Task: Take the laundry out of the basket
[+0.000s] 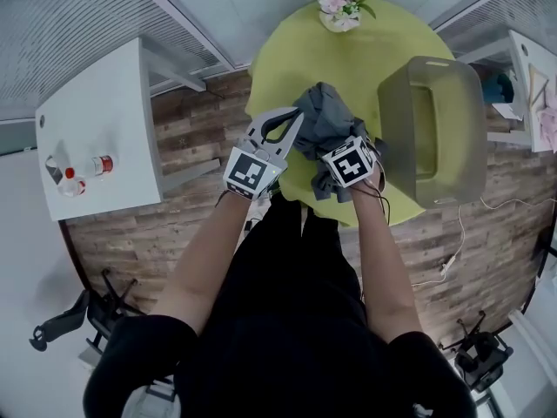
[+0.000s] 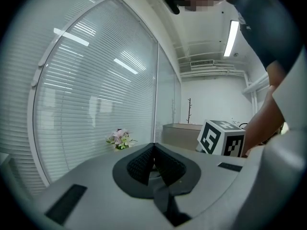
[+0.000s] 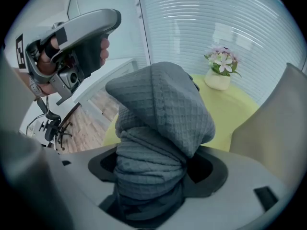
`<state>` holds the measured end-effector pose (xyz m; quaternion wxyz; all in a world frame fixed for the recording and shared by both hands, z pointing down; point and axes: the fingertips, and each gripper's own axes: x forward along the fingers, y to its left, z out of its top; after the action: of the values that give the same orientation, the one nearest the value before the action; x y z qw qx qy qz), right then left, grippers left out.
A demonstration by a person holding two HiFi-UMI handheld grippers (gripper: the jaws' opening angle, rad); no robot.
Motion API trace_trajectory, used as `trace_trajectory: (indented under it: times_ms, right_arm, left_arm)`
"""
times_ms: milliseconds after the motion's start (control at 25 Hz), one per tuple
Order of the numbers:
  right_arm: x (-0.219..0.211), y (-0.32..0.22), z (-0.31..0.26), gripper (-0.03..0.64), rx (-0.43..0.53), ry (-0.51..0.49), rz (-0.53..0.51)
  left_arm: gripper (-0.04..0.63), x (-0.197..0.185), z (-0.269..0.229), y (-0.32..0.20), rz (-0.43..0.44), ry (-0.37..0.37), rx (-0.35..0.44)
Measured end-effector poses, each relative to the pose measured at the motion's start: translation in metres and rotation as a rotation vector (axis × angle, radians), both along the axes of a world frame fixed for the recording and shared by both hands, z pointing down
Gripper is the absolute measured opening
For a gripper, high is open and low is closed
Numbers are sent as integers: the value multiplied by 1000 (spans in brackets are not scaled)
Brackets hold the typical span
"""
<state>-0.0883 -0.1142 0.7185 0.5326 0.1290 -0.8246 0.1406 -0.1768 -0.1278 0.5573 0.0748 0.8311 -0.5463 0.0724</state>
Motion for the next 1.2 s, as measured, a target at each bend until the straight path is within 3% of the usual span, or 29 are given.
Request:
trace_trajectory:
  times_ms: [400,720,960,1200]
  right_arm:
    - [7,-6,39,368,-11,36,57]
    - [10,-8,6,383,-22,-20,71]
    - [16,-11,-51,382,-27,-176,140]
    - [21,-10,-119,382,33,-337,153]
  left_arm:
    - [9,12,16,8,9,16,-33]
    - [11,16,5,15,17,40,-45]
    - [11,20,-22,21,36,19,-27]
    - [11,35,-57,29,67,24,-16]
